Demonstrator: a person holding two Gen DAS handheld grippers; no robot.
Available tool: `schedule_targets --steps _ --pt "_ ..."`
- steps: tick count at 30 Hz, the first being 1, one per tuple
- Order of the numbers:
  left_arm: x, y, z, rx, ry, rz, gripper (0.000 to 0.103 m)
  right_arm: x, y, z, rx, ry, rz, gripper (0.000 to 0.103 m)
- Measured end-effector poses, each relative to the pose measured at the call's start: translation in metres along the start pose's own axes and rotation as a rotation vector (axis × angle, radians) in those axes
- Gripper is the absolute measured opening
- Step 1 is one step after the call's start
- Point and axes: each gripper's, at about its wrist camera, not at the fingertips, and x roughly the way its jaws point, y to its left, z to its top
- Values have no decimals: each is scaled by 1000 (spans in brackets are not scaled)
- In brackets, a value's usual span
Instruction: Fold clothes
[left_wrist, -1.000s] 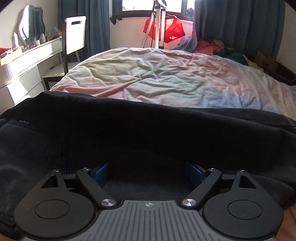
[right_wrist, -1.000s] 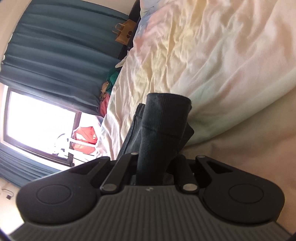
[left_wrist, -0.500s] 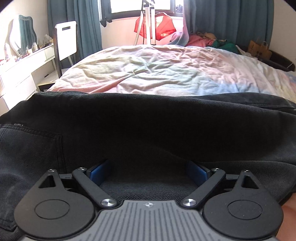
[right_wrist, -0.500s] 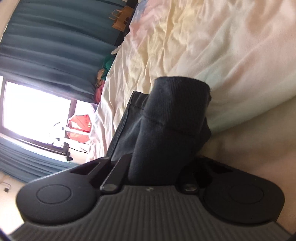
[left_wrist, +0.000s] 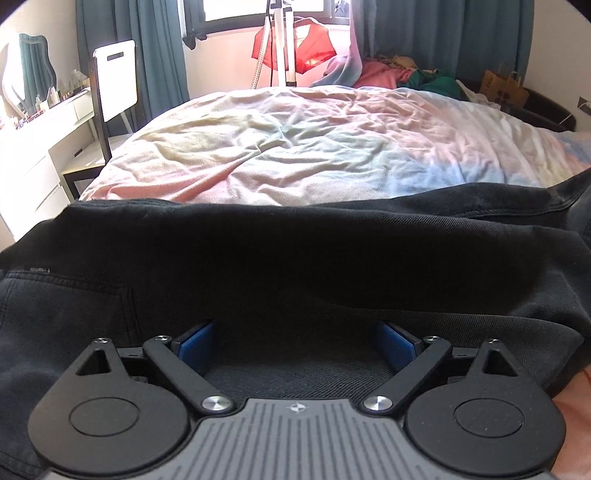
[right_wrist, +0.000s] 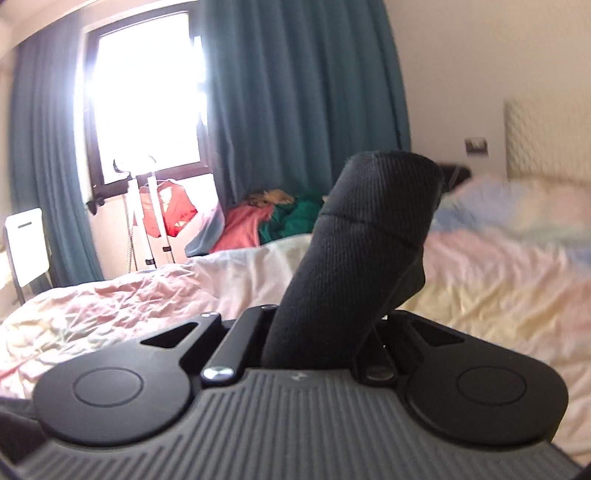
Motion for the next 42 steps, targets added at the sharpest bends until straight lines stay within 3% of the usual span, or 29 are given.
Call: schedule_targets --steps 2,7,12,15,20,23,26,30,31,33,38,42 --pt "-11 8 4 -19 -27 -10 94 -15 51 4 -149 -54 47 10" --pt "-40 32 11 -107 -103 -33 94 -39 171 -32 -415 -81 235 10" --pt "-55 52 13 -157 -137 -5 95 -50 253 -120 -655 109 417 10" --pt "-56 62 14 -200 -141 -7 95 -55 268 -153 -776 129 410 10" --pt "-57 73 16 -258 -166 -27 95 -63 267 -125 -691 83 410 10" --pt "-57 75 15 -281 -177 -47 95 -79 277 -116 -662 52 466 10" --pt "-55 72 12 -285 -189 -72 95 -83 294 -131 -638 104 541 11" --pt "-54 62 7 -261 -222 -114 95 -80 291 -136 -626 140 549 15" --pt "-55 58 6 -251 -229 -125 95 -82 290 -131 -613 160 569 17" --pt "-56 51 5 -234 -243 -146 95 -86 284 -122 -580 206 613 41" --pt "-57 36 -3 -207 -251 -174 95 -109 244 -96 -407 355 733 66" --pt "-61 24 -10 -169 -254 -161 96 -124 199 -70 -239 374 725 67"
